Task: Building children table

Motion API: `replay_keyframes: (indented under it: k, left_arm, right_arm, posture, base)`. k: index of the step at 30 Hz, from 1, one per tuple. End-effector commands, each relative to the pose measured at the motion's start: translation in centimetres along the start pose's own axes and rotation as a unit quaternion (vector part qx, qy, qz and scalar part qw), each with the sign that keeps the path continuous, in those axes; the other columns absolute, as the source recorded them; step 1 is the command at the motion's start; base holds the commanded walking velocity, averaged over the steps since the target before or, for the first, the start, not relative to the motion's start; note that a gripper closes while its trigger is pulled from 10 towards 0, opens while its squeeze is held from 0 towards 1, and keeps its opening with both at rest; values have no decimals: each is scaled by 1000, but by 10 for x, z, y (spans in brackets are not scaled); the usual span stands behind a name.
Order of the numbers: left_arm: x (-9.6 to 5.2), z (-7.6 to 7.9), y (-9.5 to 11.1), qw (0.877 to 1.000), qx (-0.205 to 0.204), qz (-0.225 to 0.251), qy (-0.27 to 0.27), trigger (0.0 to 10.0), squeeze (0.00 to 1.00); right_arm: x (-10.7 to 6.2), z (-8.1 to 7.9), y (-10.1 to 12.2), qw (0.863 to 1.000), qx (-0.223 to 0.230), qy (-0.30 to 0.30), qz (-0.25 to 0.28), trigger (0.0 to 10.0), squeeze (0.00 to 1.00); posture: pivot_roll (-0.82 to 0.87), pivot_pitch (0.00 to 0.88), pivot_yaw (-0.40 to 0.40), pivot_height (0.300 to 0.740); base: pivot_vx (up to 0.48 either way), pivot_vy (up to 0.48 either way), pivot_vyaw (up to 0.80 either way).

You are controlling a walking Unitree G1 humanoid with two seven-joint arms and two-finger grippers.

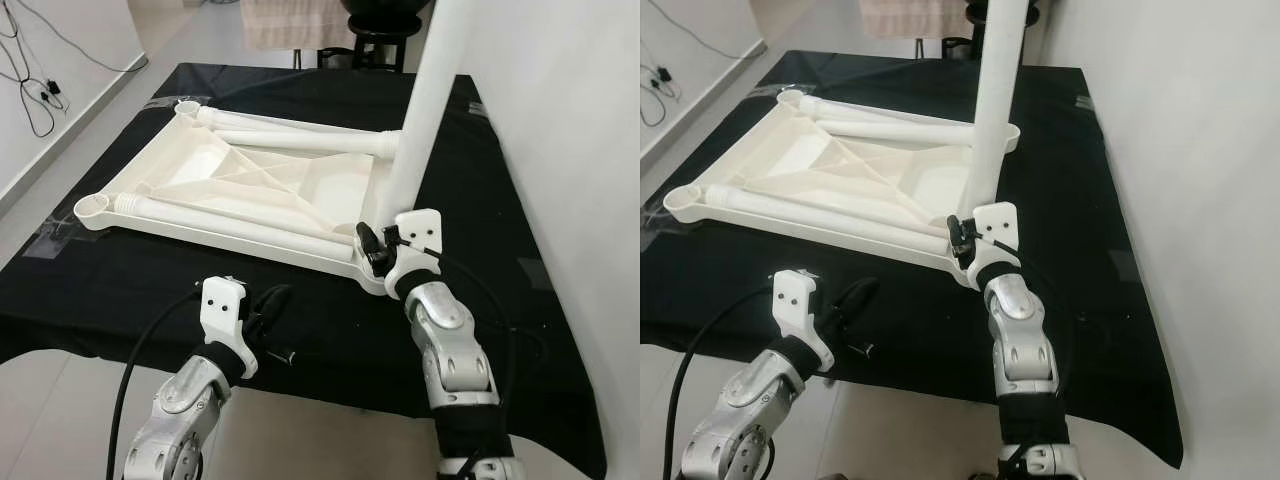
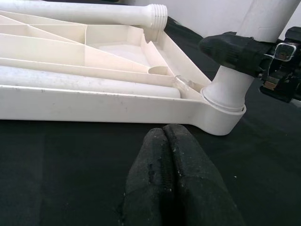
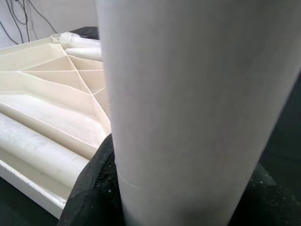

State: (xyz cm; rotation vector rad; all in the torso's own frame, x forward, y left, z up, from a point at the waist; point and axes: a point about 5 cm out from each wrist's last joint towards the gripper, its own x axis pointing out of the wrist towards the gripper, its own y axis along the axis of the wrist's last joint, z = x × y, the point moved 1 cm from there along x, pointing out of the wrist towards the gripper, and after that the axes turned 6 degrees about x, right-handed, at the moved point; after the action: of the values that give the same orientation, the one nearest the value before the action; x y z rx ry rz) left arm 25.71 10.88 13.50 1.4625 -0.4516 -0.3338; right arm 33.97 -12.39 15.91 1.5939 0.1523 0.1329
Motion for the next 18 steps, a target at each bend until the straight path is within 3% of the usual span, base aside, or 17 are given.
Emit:
replay_keyframes:
  k: [1,2,3,6,8,9,10,11,13,15,16,18]
  left_arm:
    - [0,0,-3,1000,-3,-7,3,10000,0]
    - [0,0,-3,1000,-3,-7,3,10000,0]
    - [0,0,-3,1000,-3,-7,3,10000,0]
    - [0,0,-3,1000,-4,-7,2,10000,0]
    - [0,0,-3,1000,-4,-7,2,10000,0]
    - [0,0,-3,1000,-4,-7,1,10000,0]
    - [1,1,-3,1000,-5,-7,1,10000,0]
    - [1,1,-3,1000,-5,-7,1,10000,0]
    - [1,1,-4,1000,-5,-7,0,10000,0]
    - [1,1,-4,1000,-6,-7,0,10000,0]
    - [1,1,-4,1000,-6,-8,0,10000,0]
    - [1,1,-5,1000,-6,-8,0,10000,0]
  right_arm:
    - [-4,13,-19,998,-3,-33,-52,10000,0]
    - [1,7,-10,999,15,12,-37,10000,1000]
    - [1,7,-10,999,15,12,-37,10000,1000]
    - [7,-6,11,992,20,124,2,10000,1000]
    - [7,-6,11,992,20,124,2,10000,1000]
    - [10,-5,18,984,17,179,6,10000,0]
    - [13,-1,23,973,2,232,5,10000,0]
    - [13,-1,23,973,2,232,5,10000,0]
    - [18,11,23,953,-9,302,-18,10000,0]
    - [21,14,22,947,-15,321,-31,10000,0]
    - [24,16,20,937,-29,346,-47,10000,0]
    - [26,16,20,934,-32,352,-51,10000,0]
  posture:
    - [80,148,-30,740]
    - [85,147,-30,740]
    - [85,147,-30,740]
    - [84,146,-30,740]
    - [84,146,-30,740]
    - [88,139,-31,740]
    - [91,138,-32,740]
    - [91,138,-32,740]
    - [93,136,-35,740]
    - [93,136,-35,740]
    - [99,130,-32,740]
    - [99,130,-32,740]
  base:
    - [0,0,0]
    - [0,0,0]
    - [0,0,0]
    - [0,0,0]
    - [0,0,0]
    - [0,0,0]
    - [0,0,0]
    - [0,0,0]
    - [0,0,0]
    - [0,0,0]
    - [0,0,0]
    - [0,0,0]
